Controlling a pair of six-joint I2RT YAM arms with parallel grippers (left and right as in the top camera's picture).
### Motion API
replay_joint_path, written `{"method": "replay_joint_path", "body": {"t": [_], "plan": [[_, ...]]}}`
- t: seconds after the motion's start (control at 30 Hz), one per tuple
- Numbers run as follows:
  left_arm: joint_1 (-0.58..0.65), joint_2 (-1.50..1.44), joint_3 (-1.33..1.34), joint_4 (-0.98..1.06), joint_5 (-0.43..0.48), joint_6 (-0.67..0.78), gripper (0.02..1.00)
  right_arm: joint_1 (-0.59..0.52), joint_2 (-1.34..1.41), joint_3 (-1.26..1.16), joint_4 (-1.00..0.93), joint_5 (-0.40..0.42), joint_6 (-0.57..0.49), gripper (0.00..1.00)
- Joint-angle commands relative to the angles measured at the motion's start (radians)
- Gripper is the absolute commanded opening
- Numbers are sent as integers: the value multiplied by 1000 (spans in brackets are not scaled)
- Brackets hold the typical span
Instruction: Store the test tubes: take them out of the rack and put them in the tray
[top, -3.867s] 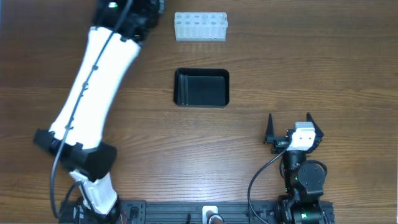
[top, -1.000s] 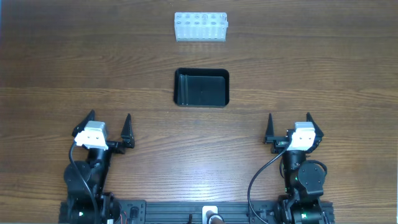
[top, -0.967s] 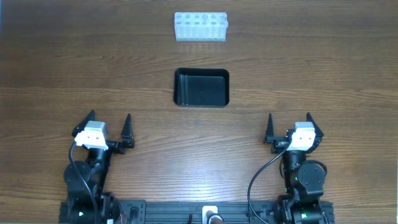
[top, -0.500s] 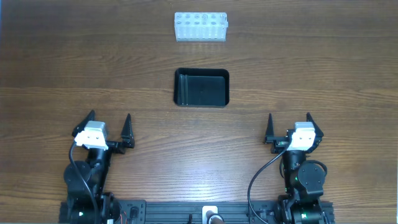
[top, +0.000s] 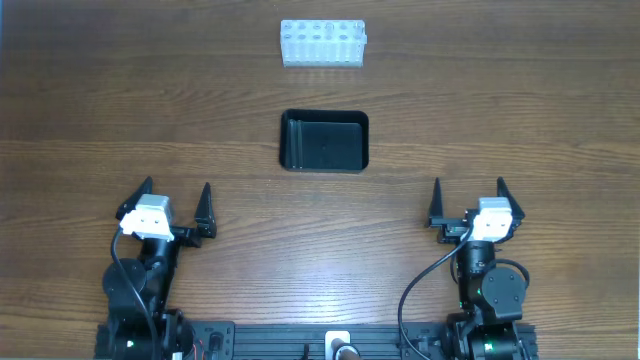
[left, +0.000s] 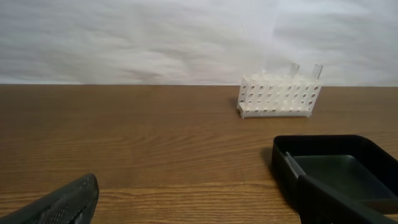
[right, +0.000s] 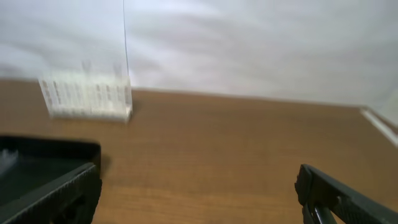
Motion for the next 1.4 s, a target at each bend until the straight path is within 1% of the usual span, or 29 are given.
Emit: {"method": "replay_joint_path", "body": {"t": [0.03, 0.13, 0.23, 0.3, 0.4, 0.47, 0.63, 0.9, 1.07, 1.2, 1.3, 1.4], "plan": [[6, -11, -7, 3, 16, 11, 998, 5, -9, -6, 4, -11, 2, 991], [6, -11, -7, 3, 16, 11, 1000, 5, -9, -6, 8, 16, 8, 991], [6, -11, -7, 3, 16, 11, 1000, 6, -9, -6, 27, 16, 23, 993], [6, -11, -7, 3, 16, 11, 1000, 5, -3, -6, 56, 16, 26, 991], [6, -11, -7, 3, 16, 11, 1000, 2, 27, 1, 127, 24, 71, 991], [6, -11, -7, 3, 16, 11, 1000, -1, 78, 26, 159, 23, 71, 993], [6, -11, -7, 3, 16, 11, 1000, -9, 315, 148, 207, 22, 72, 991], [6, -11, -7, 3, 16, 11, 1000, 8, 912, 481, 296, 15, 155, 993], [6, -11, -7, 3, 16, 11, 1000, 90, 1262, 733, 293, 16, 157, 993], [6, -11, -7, 3, 16, 11, 1000, 195, 1477, 923, 250, 26, 166, 991], [6, -11, -7, 3, 16, 11, 1000, 268, 1594, 1044, 203, 90, 206, 991], [6, -11, -7, 3, 16, 11, 1000, 335, 1696, 1159, 150, 181, 244, 993]]}}
